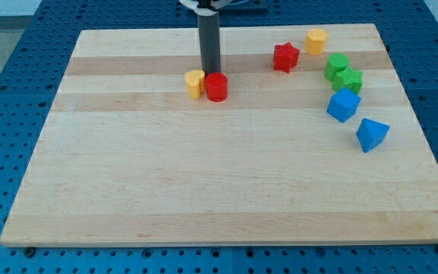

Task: Separate the red circle from the red star

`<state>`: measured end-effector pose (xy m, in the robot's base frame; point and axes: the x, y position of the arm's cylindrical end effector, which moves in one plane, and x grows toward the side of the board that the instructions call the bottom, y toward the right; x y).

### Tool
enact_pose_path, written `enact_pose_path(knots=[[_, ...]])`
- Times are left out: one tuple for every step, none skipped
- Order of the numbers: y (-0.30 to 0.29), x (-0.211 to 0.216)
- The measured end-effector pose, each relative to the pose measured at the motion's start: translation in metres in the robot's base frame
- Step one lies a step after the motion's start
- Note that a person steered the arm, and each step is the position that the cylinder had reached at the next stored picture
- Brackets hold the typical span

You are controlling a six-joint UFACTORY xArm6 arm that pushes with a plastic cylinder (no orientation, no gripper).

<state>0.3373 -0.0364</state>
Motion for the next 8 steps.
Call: enact_pose_path(knots=[[-0.001,0.032],[0.004,0.064],[0.017,0.098],[0.039,0.136],[0.072,0.161],[0.092,0.178],[0.039,0.181],[0.041,0.144]])
